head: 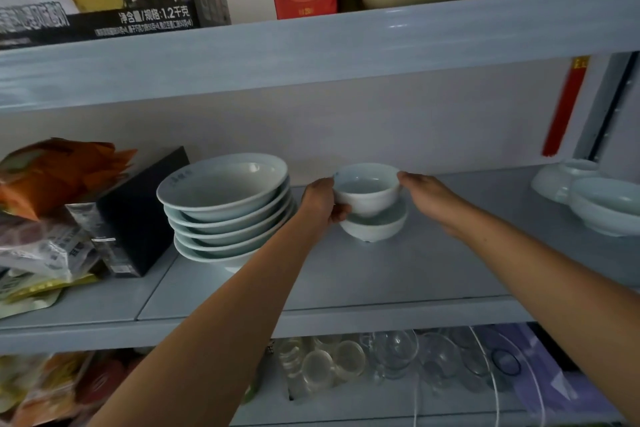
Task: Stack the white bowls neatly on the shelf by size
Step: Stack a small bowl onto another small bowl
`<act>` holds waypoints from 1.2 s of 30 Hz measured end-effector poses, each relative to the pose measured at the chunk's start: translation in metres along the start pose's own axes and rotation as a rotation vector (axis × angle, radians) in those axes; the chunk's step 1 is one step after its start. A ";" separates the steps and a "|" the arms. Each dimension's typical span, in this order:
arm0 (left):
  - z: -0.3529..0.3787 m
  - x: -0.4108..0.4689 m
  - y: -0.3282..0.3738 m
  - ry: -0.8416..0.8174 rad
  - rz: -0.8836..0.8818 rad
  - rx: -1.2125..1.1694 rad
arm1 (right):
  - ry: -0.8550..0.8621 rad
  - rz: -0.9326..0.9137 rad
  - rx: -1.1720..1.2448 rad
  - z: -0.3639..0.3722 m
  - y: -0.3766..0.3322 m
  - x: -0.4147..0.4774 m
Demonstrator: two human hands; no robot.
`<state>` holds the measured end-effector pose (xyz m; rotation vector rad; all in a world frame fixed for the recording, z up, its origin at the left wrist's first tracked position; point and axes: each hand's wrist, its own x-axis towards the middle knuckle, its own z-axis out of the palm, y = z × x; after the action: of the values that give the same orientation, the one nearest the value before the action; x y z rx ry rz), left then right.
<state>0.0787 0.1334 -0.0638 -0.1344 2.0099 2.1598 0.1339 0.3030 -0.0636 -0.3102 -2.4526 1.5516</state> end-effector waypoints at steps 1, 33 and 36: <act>0.000 0.001 -0.003 -0.002 -0.008 -0.004 | 0.001 0.002 0.000 0.001 0.004 0.000; 0.003 0.011 -0.017 0.003 0.039 0.252 | -0.117 0.318 0.625 0.009 0.021 0.011; 0.012 0.005 -0.023 -0.139 -0.022 0.000 | -0.107 0.330 0.633 0.012 0.021 0.016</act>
<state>0.0786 0.1471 -0.0859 -0.0056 1.9227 2.0942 0.1167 0.3058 -0.0865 -0.5360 -1.8953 2.4269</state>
